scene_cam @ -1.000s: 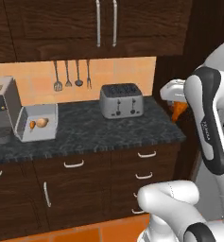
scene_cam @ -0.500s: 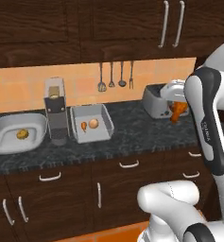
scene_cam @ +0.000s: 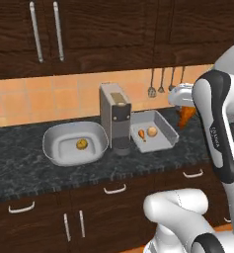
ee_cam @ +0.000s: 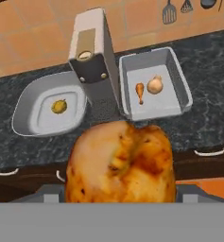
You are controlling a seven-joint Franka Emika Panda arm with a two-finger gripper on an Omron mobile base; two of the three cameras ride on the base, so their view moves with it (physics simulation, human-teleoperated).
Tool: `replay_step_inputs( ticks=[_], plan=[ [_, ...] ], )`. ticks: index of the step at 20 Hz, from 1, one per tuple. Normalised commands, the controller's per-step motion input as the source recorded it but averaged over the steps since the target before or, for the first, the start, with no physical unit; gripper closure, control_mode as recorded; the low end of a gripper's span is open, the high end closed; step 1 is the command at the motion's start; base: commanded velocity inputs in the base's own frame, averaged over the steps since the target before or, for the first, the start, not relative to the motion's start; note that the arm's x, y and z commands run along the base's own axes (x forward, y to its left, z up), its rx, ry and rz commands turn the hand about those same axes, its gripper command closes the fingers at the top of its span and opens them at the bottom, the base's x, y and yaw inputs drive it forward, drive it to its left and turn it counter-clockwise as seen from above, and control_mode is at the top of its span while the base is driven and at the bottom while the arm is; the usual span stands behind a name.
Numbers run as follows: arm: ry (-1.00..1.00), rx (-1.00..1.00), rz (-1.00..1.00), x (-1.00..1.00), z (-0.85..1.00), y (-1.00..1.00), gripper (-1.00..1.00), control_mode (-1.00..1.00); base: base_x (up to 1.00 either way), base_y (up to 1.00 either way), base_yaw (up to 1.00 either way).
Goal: Place one squash and one chicken drumstick in each tupperware on the nearby counter, to pack two identical lunches.
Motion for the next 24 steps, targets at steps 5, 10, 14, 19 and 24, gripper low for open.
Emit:
replay_step_inputs(
  ticks=[5, 10, 14, 19, 24],
  plan=[
    [0.00, 0.00, 0.00, 0.00, 0.00, 0.00, 1.00, 1.00, 0.54, 1.00, -0.13],
    [0.00, -0.03, -0.02, 0.02, -0.12, 0.11, 1.00, -1.00, 0.44, 0.80, -0.13],
    [0.00, -0.05, -0.01, 0.01, -0.79, 0.04, 1.00, -1.00, 0.00, 0.00, 0.00],
    [0.00, 0.00, 0.00, 0.01, -1.00, -0.05, 1.00, -1.00, 0.00, 0.00, 0.00],
    [0.05, 0.00, 0.00, 0.24, -0.71, 0.48, 1.00, -1.00, 0.00, 0.00, 0.00]
  ],
)
